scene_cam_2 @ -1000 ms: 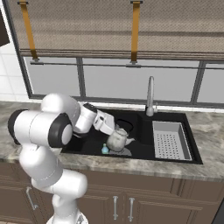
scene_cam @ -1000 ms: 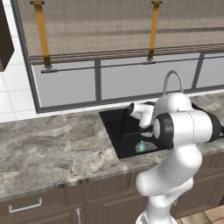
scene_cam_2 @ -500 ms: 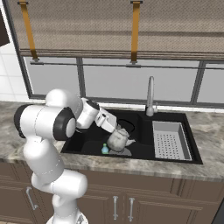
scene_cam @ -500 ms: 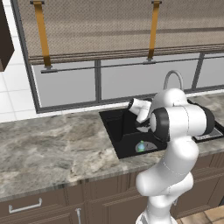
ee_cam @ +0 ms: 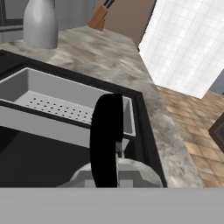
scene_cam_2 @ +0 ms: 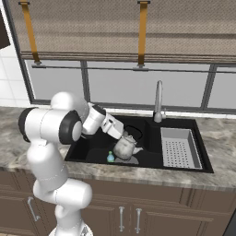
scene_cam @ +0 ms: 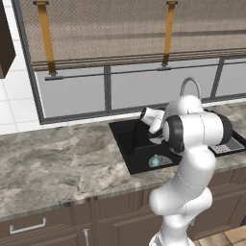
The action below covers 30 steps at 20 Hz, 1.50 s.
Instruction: Open the cabinet, pick the kettle from the cabinet, and place it in the sink.
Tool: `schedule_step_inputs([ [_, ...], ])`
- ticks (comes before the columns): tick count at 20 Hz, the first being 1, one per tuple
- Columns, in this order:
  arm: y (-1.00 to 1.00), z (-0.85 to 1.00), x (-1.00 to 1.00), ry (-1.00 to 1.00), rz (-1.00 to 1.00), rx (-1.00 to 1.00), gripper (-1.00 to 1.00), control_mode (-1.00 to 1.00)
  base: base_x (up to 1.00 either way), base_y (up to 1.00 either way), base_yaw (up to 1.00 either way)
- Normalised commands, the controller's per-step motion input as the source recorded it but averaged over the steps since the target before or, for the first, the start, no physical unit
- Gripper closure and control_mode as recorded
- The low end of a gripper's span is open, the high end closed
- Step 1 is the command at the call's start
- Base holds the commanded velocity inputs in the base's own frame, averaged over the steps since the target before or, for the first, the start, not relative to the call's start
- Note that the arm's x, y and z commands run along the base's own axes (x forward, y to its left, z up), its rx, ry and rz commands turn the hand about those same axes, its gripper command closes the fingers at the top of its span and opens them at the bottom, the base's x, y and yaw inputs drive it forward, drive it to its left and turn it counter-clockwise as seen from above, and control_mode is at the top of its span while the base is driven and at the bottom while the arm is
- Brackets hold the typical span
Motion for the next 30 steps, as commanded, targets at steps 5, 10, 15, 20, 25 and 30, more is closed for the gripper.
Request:
schedule_step_inputs([
  [5,0.00,-0.35,-0.20,0.00,0.00,0.00,1.00,-1.00,0.00,0.00,0.00],
  [10,0.00,-0.33,-0.25,0.00,0.00,0.00,1.00,-1.00,0.00,0.00,0.00],
  [15,0.00,-0.31,-0.31,0.00,0.00,0.00,1.00,-1.00,0.00,0.00,0.00],
  [20,0.00,-0.38,-0.40,0.00,-0.01,0.00,1.00,-1.00,0.00,0.00,0.00],
  [25,0.01,-0.43,-0.40,0.00,-0.02,0.00,1.00,-1.00,0.00,0.00,0.00],
  [30,0.08,-0.47,-0.22,0.08,-0.01,0.02,1.00,-1.00,0.00,0.00,0.00],
])
